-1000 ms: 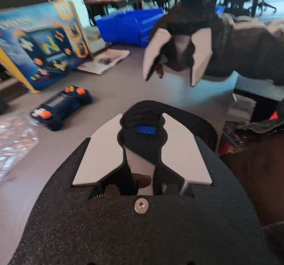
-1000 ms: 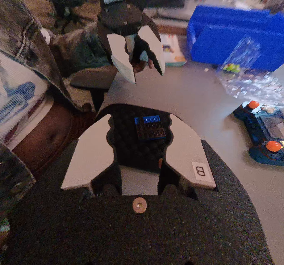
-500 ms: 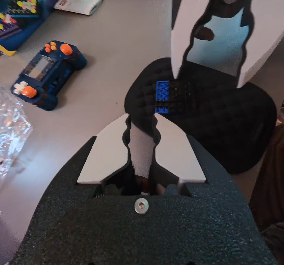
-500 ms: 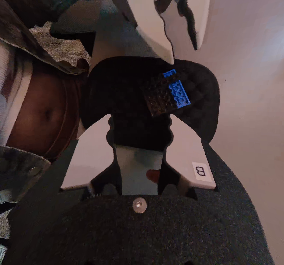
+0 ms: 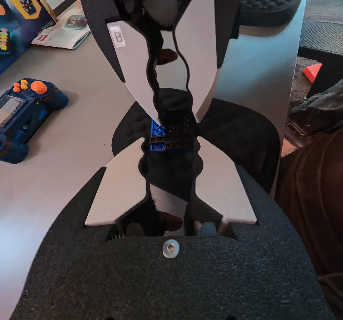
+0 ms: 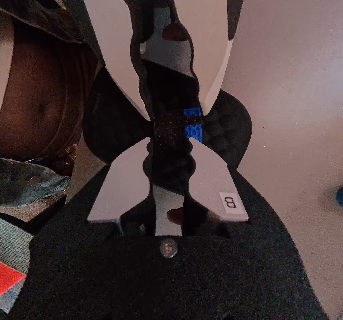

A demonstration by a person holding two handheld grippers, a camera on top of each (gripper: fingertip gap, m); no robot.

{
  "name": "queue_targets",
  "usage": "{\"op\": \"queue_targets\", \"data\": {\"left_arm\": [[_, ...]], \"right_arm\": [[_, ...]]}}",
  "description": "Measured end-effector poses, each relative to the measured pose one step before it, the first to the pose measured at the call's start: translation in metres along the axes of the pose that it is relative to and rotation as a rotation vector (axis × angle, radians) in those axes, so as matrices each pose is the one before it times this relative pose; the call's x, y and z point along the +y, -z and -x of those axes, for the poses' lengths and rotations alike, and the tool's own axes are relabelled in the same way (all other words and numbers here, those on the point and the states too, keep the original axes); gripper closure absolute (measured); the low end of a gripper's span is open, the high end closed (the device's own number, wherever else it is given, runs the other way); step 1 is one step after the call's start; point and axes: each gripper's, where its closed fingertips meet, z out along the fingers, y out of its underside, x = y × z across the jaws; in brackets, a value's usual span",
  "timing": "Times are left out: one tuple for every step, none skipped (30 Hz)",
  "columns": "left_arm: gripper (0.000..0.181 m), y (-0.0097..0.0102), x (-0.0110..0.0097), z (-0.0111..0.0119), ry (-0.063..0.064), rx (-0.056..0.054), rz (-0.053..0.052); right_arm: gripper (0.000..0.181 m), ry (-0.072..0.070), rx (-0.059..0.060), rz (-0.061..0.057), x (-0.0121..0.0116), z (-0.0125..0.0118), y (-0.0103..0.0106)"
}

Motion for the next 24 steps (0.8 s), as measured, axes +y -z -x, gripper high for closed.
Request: {"op": "queue_targets", "data": {"left_arm": [[0.135,-0.00074,0.0007,-0.00066,0.0204,0.0095,0.0018],[0.139,-0.00057,0.00027,-0.00186,0.0138,0.0148,-0.001],[0.143,-0.00107,0.0006,-0.00228,0.0135,0.0156,0.0005],[0.146,-0.00156,0.00151,-0.00237,0.0192,0.0159,0.0067],[0.147,-0.00136,0.00037,-0.00031,0.0147,0.0009,0.0001],[0.147,-0.00049,0.00027,-0.00003,-0.0009,-0.0018,-0.0014],[0.146,-0.0002,0.00042,0.00018,0.0018,0.0015,0.0034],[0.146,-0.00049,0.00064,0.00014,0.0037,0.0037,0.0068],[0.146,-0.0008,0.0003,0.00011,0.0058,0.0054,0.0007],[0.149,-0.00157,-0.00008,-0.00135,0.0025,0.0093,-0.0042],[0.149,-0.00145,0.00072,-0.00044,-0.0097,-0.0042,0.0064],[0.153,-0.00076,0.00022,0.00007,0.006,-0.0051,0.009],[0.156,-0.00048,-0.00046,0.00375,0.0076,-0.0285,-0.0001],[0.16,-0.00049,-0.00003,0.00064,-0.0032,-0.0018,-0.0023],[0.163,-0.00011,-0.00033,0.00232,0.0039,-0.0093,-0.0054],[0.165,0.00045,-0.00025,0.00014,0.0009,0.0003,-0.0039],[0.167,-0.00004,-0.00013,0.00134,0.0008,-0.0084,-0.0014],[0.171,-0.00017,-0.00011,0.00216,0.003,-0.0147,-0.0003],[0.171,-0.00031,-0.00035,0.00015,-0.0029,-0.0012,-0.0016],[0.171,-0.00029,-0.00007,0.00051,0.004,-0.0015,-0.0005],[0.171,-0.00019,0.00064,0.00327,0.0132,-0.0203,0.0038],[0.171,-0.00019,0.00082,0.00095,0.0163,0.0022,0.004],[0.171,0.00005,-0.00017,-0.00054,0.0038,0.0069,-0.0013],[0.171,0.00004,-0.00053,-0.00079,-0.0107,-0.0018,-0.003]], "right_arm": [[0.147,0.0063,0.0063,0.0289,0.00046,-0.00001,0.00013],[0.146,0.0021,0.011,0.0379,0.00166,-0.00111,-0.00038],[0.148,0.0035,0.011,0.0347,0.00156,-0.0006,-0.00124],[0.15,0.0101,0.0163,0.0271,0.00071,-0.00124,-0.0013],[0.15,0.0061,0.0023,0.0296,0.00112,0.0003,-0.00137],[0.15,0.001,-0.001,0.0231,0.00022,-0.0001,-0.00077],[0.149,0.0042,-0.0022,0.0224,0.00026,-0.00014,-0.0004],[0.149,0.0123,0.0006,0.0204,0.00029,0.00006,-0.00077],[0.149,0.0216,0.0108,0.0154,0.00027,-0.00017,-0.00059],[0.151,0.021,0.0209,0.0031,-0.00023,0.0004,-0.00018],[0.151,0.0044,0.0325,-0.0073,0.00001,0.00003,-0.00056],[0.151,0.0118,0.0437,-0.0153,0.00035,0.00005,-0.00043],[0.151,-0.0033,0.0431,-0.0129,0.00011,0.00095,-0.0001],[0.151,-0.0013,0.0474,-0.0124,-0.00004,0.00063,-0.00036],[0.151,0.0157,0.0476,-0.0124,-0.00023,-0.00044,0.00011],[0.151,0.0037,0.0431,-0.0153,-0.00074,0.0004,0.00048],[0.151,-0.0007,0.0409,-0.0198,-0.00039,-0.00019,0.0001],[0.151,-0.0099,0.0366,-0.0219,-0.0004,0.00002,0.00061],[0.151,-0.0111,0.0338,-0.0202,0.00017,0.00011,0.0005],[0.151,-0.0069,0.0332,-0.0169,-0.00022,0.00003,0.0008],[0.154,-0.0012,0.0338,-0.0068,-0.00178,0.00187,0.00192],[0.178,0.03,0.0,-0.0103,-0.00075,0.00698,-0.00086],[0.178,0.0481,0.072,0.0004,0.00009,-0.00058,0.00008],[0.178,-0.006,0.0359,0.0032,0.00045,-0.00032,0.00033]]}}
